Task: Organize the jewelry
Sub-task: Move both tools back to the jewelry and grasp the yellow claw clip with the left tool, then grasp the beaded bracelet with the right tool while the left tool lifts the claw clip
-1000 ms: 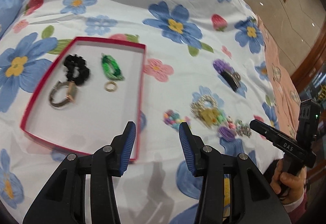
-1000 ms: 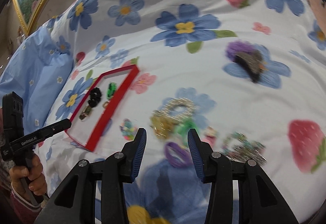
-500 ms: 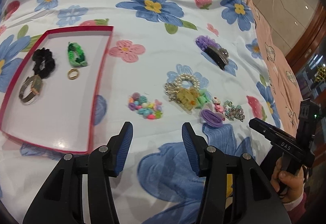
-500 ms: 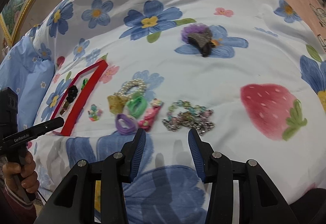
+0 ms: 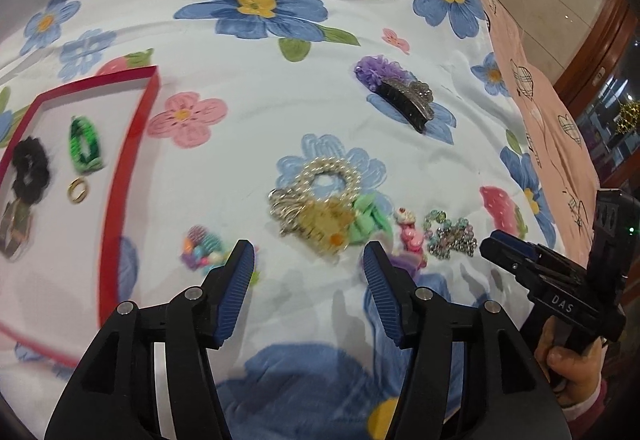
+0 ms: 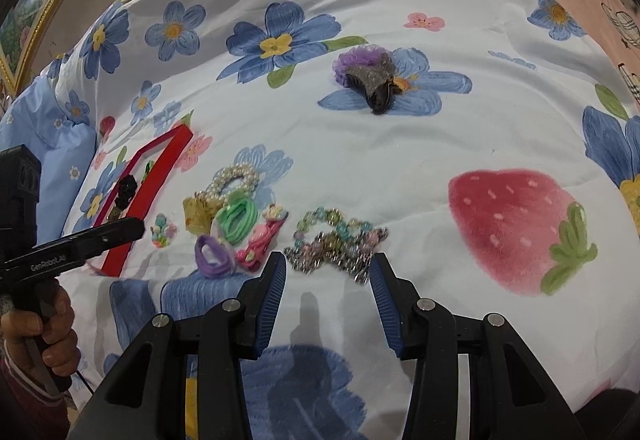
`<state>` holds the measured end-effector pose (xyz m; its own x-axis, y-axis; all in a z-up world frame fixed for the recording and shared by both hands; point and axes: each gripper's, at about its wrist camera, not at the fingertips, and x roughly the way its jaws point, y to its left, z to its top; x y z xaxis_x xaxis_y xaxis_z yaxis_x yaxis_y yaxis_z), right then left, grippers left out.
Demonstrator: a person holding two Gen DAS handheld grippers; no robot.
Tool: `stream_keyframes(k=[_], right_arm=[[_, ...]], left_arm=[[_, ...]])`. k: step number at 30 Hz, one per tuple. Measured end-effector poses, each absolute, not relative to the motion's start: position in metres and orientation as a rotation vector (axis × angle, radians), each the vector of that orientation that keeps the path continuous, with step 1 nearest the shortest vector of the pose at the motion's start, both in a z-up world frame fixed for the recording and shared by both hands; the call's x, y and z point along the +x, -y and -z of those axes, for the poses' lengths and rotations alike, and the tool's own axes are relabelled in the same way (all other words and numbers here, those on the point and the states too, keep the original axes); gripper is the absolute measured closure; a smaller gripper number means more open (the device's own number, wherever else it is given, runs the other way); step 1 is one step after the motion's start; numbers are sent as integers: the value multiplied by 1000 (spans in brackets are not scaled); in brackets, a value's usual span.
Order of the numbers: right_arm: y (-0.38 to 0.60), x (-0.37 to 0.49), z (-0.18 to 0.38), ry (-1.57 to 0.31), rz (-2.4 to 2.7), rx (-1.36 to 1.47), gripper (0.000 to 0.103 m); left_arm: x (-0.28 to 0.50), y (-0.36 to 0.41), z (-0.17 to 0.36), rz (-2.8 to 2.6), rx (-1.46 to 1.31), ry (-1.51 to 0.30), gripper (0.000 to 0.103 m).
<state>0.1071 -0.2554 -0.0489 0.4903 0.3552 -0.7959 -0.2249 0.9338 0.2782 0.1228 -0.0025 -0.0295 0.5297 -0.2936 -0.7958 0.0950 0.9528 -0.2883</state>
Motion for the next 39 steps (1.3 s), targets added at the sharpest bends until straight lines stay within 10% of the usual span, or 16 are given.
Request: stream_keyframes(k=[12, 16, 22, 33, 39], right_arm=[[241, 138, 67, -1034, -343, 63, 58], [239, 142, 73, -1043, -322, 36, 74], [239, 137, 64, -1013, -327, 33, 103], [248, 130, 37, -949, -334, 90, 103], [247, 131, 53, -1012, -317, 100, 62]], left_arm=[[159, 20, 58, 230, -209, -1042, 44], [164, 21, 65, 239, -203, -1051, 64], [159, 22, 63, 256, -189, -1032, 65], [133, -5, 44, 243, -244, -983, 65], [120, -14, 41, 231, -255, -978, 65]])
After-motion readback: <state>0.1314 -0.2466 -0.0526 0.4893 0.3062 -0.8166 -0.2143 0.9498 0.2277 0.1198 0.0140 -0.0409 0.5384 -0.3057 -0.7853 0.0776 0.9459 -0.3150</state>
